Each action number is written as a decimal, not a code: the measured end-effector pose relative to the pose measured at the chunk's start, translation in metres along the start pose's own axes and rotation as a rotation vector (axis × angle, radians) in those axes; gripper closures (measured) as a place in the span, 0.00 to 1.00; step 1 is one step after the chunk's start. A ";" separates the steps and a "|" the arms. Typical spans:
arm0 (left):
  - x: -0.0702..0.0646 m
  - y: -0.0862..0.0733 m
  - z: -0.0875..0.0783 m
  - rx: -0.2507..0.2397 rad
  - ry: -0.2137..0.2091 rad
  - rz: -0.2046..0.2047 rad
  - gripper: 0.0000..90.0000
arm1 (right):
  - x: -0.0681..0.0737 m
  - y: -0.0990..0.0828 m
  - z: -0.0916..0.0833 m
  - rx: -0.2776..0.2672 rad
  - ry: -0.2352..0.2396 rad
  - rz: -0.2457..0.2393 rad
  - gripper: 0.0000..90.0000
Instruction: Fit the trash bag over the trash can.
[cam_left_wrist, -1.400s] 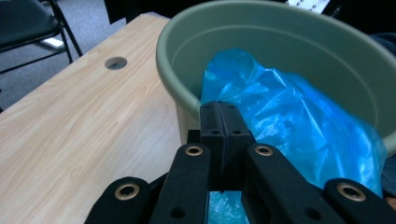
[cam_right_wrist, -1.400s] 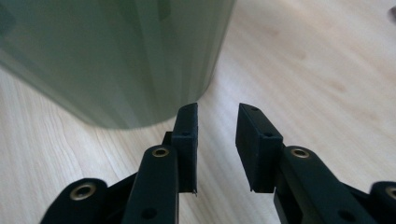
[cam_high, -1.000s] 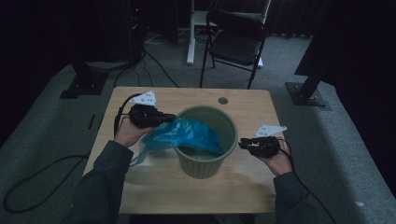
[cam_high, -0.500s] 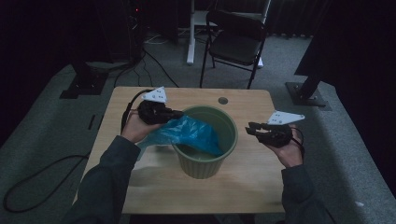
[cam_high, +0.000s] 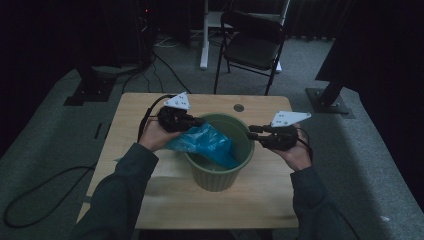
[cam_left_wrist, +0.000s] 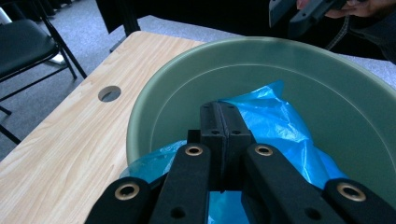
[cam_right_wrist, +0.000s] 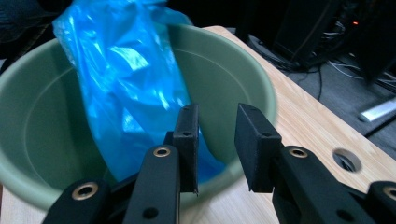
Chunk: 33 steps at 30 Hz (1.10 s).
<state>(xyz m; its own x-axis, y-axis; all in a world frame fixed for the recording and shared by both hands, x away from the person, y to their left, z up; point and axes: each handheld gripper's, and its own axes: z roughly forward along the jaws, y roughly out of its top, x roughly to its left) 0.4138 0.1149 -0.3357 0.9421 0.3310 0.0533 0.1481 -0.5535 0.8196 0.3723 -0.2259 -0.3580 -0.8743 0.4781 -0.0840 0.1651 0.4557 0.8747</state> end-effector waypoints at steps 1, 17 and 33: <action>0.000 0.000 0.001 0.000 0.002 -0.001 1.00 | 0.001 0.001 0.002 0.000 0.004 -0.004 0.78; -0.005 0.006 0.009 -0.013 0.007 0.002 1.00 | 0.019 0.034 0.040 -0.004 0.120 -0.055 0.74; -0.008 0.008 0.012 -0.027 0.000 0.008 1.00 | 0.023 0.040 0.060 0.032 0.152 -0.058 0.77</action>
<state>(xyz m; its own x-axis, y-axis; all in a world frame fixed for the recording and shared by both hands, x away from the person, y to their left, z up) 0.4111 0.0984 -0.3362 0.9433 0.3264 0.0599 0.1322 -0.5353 0.8343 0.3865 -0.1517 -0.3536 -0.9414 0.3321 -0.0589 0.1243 0.5040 0.8547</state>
